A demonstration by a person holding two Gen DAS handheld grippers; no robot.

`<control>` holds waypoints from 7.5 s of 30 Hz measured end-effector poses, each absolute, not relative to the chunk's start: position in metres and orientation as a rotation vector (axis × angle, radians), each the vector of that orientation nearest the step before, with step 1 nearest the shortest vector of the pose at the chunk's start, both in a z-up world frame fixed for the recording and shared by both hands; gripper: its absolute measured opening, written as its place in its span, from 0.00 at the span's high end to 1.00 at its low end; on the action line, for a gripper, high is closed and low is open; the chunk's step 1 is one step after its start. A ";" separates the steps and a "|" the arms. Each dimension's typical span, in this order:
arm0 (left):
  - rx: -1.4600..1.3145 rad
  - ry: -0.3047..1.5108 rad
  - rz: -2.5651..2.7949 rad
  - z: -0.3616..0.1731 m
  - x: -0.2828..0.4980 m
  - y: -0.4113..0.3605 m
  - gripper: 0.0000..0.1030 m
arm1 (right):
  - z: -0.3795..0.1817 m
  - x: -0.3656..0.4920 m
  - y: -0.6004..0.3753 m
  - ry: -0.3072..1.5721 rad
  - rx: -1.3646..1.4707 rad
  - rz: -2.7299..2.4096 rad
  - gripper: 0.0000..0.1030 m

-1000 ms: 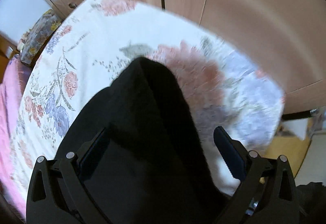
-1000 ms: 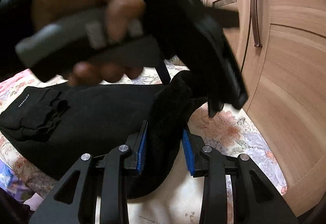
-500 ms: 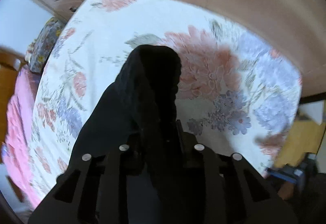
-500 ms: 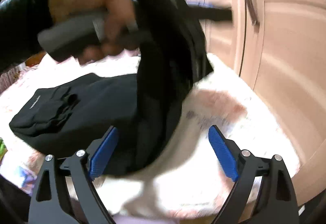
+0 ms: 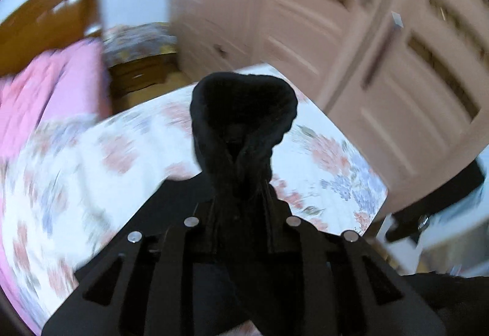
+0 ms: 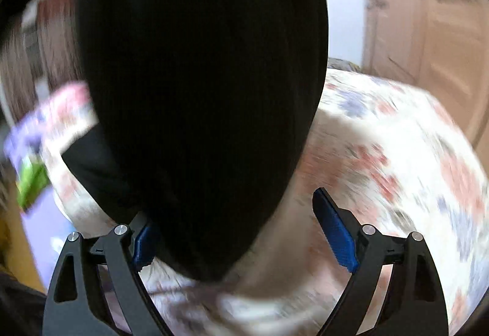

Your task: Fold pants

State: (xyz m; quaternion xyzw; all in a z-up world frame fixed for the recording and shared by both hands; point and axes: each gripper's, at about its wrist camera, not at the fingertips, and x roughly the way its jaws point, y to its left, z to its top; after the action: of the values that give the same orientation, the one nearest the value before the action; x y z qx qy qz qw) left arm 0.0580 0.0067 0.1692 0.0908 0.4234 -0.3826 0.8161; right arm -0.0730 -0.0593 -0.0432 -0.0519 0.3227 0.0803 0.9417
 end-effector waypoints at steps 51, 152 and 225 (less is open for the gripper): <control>-0.427 0.934 -0.388 -0.027 0.102 0.300 0.30 | -0.039 0.174 -0.072 0.957 0.280 0.583 0.23; 0.184 0.872 -0.388 -0.037 0.043 0.174 0.01 | -0.027 0.180 -0.061 0.889 -0.053 0.368 0.06; 0.082 0.778 -0.122 0.015 0.030 0.226 0.02 | 0.006 0.029 0.056 0.918 -0.165 0.617 0.04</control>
State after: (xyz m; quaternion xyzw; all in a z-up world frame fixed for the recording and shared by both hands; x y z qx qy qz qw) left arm 0.0297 0.2265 0.0155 0.0401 0.3790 -0.0596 0.9226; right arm 0.0294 0.0561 0.0056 -0.0782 0.4353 0.2928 0.8478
